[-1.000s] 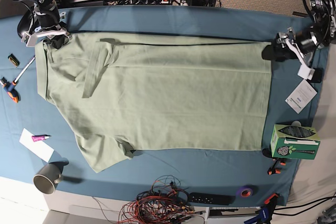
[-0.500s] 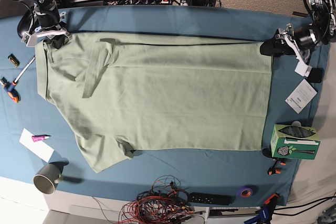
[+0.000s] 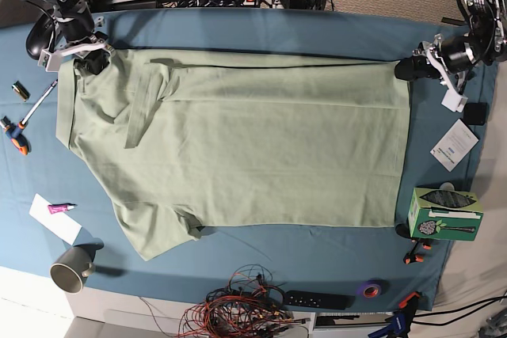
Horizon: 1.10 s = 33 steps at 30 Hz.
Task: Fold the T-shirt properly
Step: 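Grasp the shirt's folded edge at both ends with both grippers, then pull the grasped folded edge taut with both grippers, then release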
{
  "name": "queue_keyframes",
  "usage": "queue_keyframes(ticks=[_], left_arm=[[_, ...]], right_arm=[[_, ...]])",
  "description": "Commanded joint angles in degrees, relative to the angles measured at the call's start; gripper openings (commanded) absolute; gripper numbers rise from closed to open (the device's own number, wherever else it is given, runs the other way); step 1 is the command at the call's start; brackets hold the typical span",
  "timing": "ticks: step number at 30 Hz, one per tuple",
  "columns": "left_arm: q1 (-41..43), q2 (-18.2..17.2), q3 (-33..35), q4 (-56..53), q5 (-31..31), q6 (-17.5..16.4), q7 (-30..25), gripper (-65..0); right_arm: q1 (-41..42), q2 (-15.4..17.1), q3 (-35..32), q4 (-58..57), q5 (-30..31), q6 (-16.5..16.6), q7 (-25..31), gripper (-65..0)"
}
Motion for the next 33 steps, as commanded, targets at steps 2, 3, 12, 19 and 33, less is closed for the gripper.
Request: queue_keyframes(ticks=[2,3,12,19,33], left_arm=[[1.0,-1.8,-0.2,0.4,1.1,0.2,1.7,-65.0],[1.4,-2.2,-0.3,0.4,1.1,0.2,1.8,-65.0],[5.2,-3.3,-6.4,0.4,1.0,0.2,2.1,-65.0],[8.0,-4.2,-8.3,0.4,0.2,0.2,2.4,-65.0],[8.4,-4.2,-8.4,0.4,-0.6,0.2,3.6,-65.0]], right_arm=[[-0.2,0.7,0.2,1.0,1.0,0.4,0.9,-65.0],[-0.2,0.7,0.2,1.0,1.0,0.4,0.8,-65.0],[-2.5,0.7,0.2,1.0,1.3,0.4,0.5,-65.0],[-6.4,0.7,0.2,1.0,3.2,0.4,0.2,-65.0],[-11.5,0.7,0.2,1.0,5.2,0.4,-0.6,-65.0]])
